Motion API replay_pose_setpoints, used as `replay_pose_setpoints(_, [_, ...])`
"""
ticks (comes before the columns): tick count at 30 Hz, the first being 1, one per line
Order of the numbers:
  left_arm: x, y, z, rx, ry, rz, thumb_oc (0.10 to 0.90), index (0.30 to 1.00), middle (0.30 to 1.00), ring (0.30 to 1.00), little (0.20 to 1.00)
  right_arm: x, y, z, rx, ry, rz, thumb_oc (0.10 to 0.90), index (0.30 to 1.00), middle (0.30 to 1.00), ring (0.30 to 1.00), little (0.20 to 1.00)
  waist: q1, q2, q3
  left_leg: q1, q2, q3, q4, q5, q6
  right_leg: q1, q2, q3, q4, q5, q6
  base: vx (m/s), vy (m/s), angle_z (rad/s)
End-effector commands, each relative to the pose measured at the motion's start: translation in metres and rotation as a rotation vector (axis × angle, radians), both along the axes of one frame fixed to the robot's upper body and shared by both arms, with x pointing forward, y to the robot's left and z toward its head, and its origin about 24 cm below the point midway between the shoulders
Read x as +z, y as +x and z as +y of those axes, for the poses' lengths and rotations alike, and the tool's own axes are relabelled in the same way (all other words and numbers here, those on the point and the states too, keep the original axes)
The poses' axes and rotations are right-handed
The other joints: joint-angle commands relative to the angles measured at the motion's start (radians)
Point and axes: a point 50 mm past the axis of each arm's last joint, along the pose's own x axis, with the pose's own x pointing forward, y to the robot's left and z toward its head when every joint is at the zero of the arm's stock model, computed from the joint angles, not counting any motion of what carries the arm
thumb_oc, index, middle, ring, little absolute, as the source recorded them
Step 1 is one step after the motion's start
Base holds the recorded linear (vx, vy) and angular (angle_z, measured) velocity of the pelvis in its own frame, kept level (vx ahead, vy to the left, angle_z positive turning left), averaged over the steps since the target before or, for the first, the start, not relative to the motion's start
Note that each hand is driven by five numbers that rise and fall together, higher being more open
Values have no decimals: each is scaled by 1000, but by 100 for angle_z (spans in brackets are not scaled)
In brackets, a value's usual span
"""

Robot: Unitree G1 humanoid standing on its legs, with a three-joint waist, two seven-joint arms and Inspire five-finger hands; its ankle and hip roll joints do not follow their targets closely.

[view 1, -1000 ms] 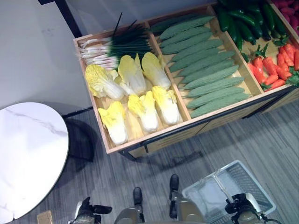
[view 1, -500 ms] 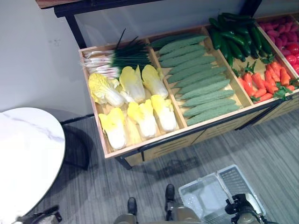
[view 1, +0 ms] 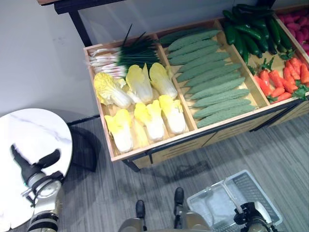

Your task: Get the vegetables into the basket

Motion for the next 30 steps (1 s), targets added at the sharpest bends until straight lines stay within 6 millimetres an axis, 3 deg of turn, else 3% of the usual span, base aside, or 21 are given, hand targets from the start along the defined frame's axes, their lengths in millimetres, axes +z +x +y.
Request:
replay_pose_setpoints(1, [65, 13, 19, -65, 286, -166, 900, 1000, 1000, 1000, 1000, 15, 6, -26, -13, -92, -14, 400, 300, 300, 300, 300, -12, -53, -26, -17, 43, -18, -1, 12, -70, 67, -115, 68, 9, -36, 145, 1, 19, -10])
replay_pose_setpoints(3, [77, 19, 16, -103, 327, -193, 900, 1000, 1000, 1000, 1000, 16, 8, -27, -7, -90, -19, 400, 300, 300, 300, 300, -16, -53, -28, -14, 44, -15, -1, 10, -69, 68, -116, 73, 7, -36, 146, 5, 19, -10])
replay_pose_setpoints(4, [93, 25, 8, -153, 387, -237, 900, 1000, 1000, 1000, 1000, 16, 9, -27, -1, -89, -24, 400, 300, 300, 300, 300, -21, -52, -30, -13, 44, -13, -1, 8, -70, 69, -116, 76, 7, -36, 146, 8, 11, -9])
replay_pose_setpoints(6, [93, 25, 8, -153, 388, -237, 900, 1000, 1000, 1000, 1000, 16, 9, -26, -1, -88, -24, 400, 300, 300, 300, 300, -20, -53, -30, -12, 44, -12, -1, 7, -70, 69, -116, 76, 7, -36, 147, 7, 11, -7])
replay_pose_setpoints(7, [117, 32, -6, -252, 507, -272, 900, 1000, 1000, 1000, 1000, 17, 11, -27, 18, -90, -28, 400, 300, 300, 300, 300, -28, -50, -33, -9, 43, -7, -1, 4, -69, 66, -117, 83, 6, -34, 148, 0, 0, 0])
replay_pose_setpoints(10, [153, 46, -31, -451, 734, -280, 900, 1000, 1000, 1000, 1000, 21, 16, -28, 54, -94, -42, 400, 300, 300, 300, 300, -44, -43, -34, 1, 45, 9, -1, -4, -70, 65, -115, 98, 5, -32, 151, 5, 17, -3])
replay_pose_setpoints(14, [172, 58, -56, -645, 992, -204, 900, 1000, 1000, 1000, 1000, 23, 22, -27, 97, -96, -59, 400, 300, 300, 300, 300, -66, -36, -42, 6, 46, 25, -1, -9, -71, 57, -113, 115, 4, -28, 155, 16, 20, -16])
replay_pose_setpoints(16, [174, 64, -68, -722, 1103, -158, 900, 1000, 1000, 1000, 1000, 23, 23, -26, 108, -93, -65, 400, 300, 300, 300, 300, -72, -34, -46, 5, 45, 31, -1, -7, -71, 51, -114, 121, 3, -25, 157, 19, 25, -18])
replay_pose_setpoints(18, [172, 74, -92, -892, 1414, -21, 900, 1000, 1000, 1000, 1000, 26, 28, -26, 139, -108, -91, 400, 300, 300, 300, 300, -98, -27, -53, 10, 46, 46, -1, -11, -72, 46, -112, 134, 3, -21, 162, 34, 28, -31])
replay_pose_setpoints(30, [147, 95, -102, -984, 1489, 142, 900, 1000, 1000, 1000, 1000, 34, 42, -29, 142, -130, -145, 400, 300, 300, 300, 300, -125, -21, -46, 9, 48, 67, -1, -12, -69, 20, -107, 161, 7, -15, 165, 8, 9, -8])
